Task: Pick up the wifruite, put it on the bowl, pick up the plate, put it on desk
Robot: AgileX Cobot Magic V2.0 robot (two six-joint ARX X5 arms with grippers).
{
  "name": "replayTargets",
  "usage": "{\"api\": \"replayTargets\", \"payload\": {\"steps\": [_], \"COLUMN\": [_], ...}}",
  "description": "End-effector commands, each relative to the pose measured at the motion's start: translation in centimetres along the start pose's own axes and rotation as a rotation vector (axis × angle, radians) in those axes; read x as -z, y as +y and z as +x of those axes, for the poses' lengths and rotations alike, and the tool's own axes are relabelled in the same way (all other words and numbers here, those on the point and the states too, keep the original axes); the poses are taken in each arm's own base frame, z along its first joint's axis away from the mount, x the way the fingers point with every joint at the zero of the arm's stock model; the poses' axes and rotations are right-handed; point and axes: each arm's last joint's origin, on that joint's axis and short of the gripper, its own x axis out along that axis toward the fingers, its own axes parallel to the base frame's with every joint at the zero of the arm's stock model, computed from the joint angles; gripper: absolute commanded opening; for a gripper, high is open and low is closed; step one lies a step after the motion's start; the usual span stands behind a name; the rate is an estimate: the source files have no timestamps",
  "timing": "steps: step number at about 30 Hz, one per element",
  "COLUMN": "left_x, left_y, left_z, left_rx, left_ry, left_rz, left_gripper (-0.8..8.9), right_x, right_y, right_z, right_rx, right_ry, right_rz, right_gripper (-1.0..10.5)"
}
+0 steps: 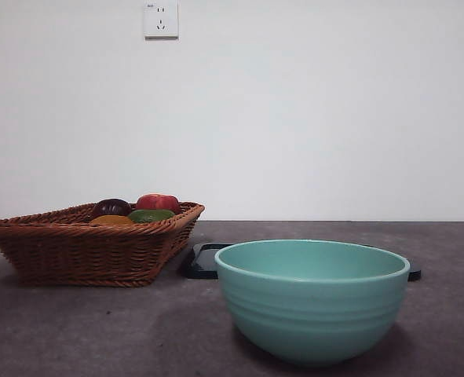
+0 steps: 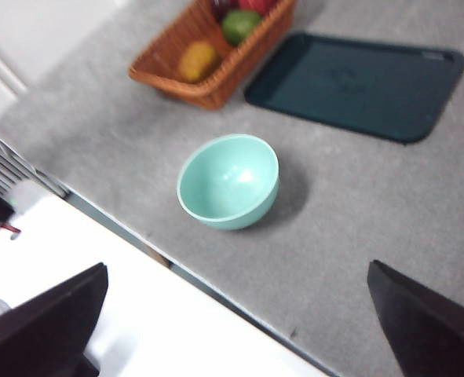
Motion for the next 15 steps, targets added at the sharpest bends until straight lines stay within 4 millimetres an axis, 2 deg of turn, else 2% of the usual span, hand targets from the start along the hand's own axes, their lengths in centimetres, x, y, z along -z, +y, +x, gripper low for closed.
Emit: {"api": "replayTargets", "payload": {"steps": [1,11,13,15], "left_x": [-0.31,-0.31,-0.31,-0.3], "left_y": [-0.07,-0.07,-0.07,-0.08], "left_z": [-0.16,-0.16,-0.16,-0.16], "left_rx": [0.007,0.007,0.007,0.007], "left_ry": [-0.019,-0.019,-0.019,-0.018], "left_rz": [0.01,0.01,0.01,0.01], "left_gripper": [6.57,6.31,5.41,3.56], "right_x": [0.2,0.43,0.42,0.42], "right_y": [-0.02,-0.08,-0.08,-0.08], "right_z": [-0.81,-1.09,-1.09,-1.07], "right_rx": [-0.025,-0.03,-0.028,-0.029], "right_ry": [-0.044,-0.065,-0.065,-0.064], "right_rz": [-0.021,-0.023,-0.023,-0.023], "right_gripper": [6.0,6.0,6.0,5.1]}}
